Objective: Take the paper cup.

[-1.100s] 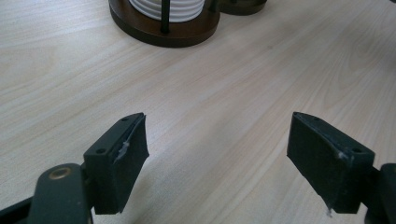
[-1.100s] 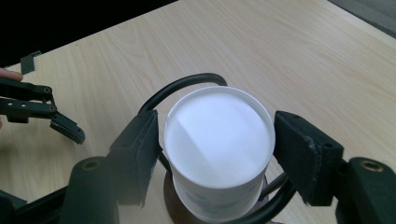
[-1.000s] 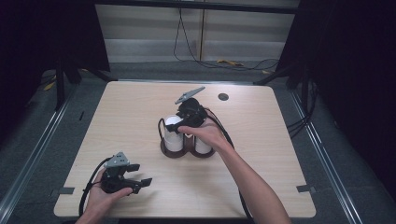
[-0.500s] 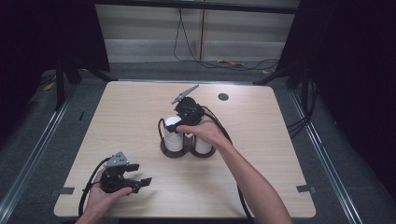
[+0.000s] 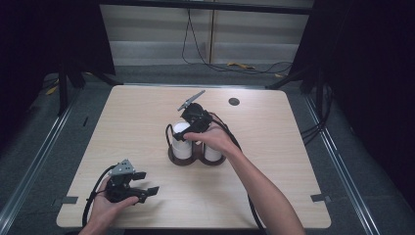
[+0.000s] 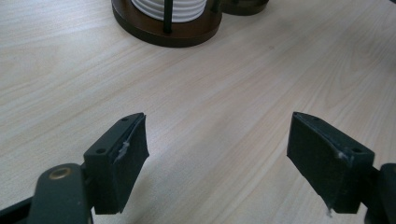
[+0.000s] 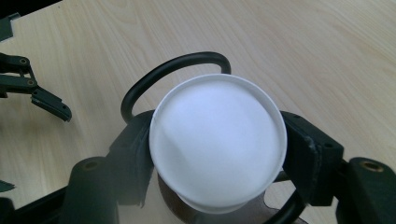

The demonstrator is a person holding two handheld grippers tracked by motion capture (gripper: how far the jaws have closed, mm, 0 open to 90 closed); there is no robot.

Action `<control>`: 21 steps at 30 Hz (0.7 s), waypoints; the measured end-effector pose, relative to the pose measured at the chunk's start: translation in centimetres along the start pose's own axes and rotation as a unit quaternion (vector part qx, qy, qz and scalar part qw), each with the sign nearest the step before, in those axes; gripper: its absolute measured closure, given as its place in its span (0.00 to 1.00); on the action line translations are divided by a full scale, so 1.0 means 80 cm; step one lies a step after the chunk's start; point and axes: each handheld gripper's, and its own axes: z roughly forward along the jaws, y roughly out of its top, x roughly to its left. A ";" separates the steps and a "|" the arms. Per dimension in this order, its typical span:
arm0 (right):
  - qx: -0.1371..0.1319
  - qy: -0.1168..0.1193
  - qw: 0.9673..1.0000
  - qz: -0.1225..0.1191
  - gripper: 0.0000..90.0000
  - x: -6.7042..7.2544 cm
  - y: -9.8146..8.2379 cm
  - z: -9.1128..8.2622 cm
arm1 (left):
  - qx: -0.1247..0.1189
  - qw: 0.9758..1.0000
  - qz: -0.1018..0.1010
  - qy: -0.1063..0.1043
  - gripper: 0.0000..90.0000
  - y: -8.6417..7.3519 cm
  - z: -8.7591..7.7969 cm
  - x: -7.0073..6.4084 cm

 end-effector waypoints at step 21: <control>-0.018 -0.011 1.000 -0.009 0.38 0.005 0.010 -0.018 | -0.003 1.000 0.001 -0.002 0.23 0.000 0.000 0.000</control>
